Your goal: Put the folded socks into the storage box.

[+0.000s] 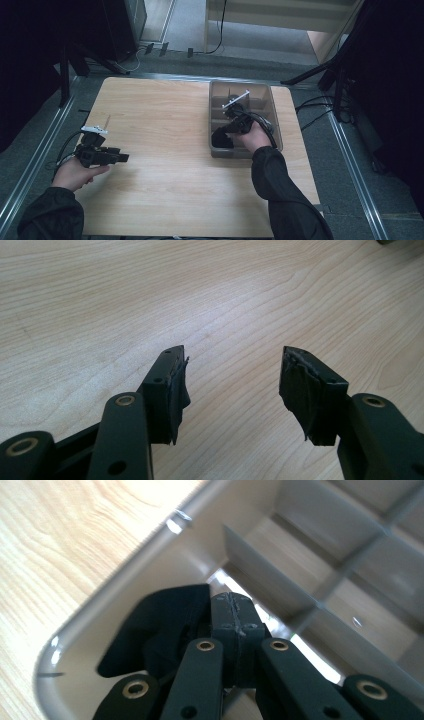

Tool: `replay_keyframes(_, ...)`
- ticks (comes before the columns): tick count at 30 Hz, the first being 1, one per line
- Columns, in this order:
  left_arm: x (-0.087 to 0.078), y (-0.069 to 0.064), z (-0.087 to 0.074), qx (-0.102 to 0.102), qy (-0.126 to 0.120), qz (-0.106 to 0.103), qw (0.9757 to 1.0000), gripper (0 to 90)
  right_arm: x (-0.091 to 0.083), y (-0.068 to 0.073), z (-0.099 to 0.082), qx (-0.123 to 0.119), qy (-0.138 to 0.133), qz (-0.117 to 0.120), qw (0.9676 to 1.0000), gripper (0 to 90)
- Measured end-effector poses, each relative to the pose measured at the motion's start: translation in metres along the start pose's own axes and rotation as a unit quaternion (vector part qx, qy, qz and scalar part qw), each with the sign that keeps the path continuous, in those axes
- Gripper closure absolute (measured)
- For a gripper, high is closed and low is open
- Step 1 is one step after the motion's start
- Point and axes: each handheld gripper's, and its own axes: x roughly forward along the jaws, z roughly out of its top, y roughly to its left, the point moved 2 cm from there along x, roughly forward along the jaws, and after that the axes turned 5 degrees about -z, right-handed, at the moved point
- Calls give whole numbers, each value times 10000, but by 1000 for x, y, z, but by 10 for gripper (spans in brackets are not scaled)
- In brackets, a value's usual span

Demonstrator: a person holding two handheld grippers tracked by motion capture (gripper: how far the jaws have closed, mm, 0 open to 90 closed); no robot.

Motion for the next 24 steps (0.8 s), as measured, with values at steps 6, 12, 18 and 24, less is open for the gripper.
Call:
replay_keyframes(6,2,-3,1,48,18,-5,10000,435,-4,13,-3,-296,40,167,9994,900)
replay_keyframes(12,3,-2,1,42,56,-8,10000,435,3,29,-10,-718,284,239,9967,900)
replay_keyframes(18,2,-2,1,33,46,-8,10000,435,12,25,-11,-670,506,270,9961,900)
replay_keyframes(24,2,-3,1,48,51,-9,10000,435,16,25,-13,-641,651,257,9955,900)
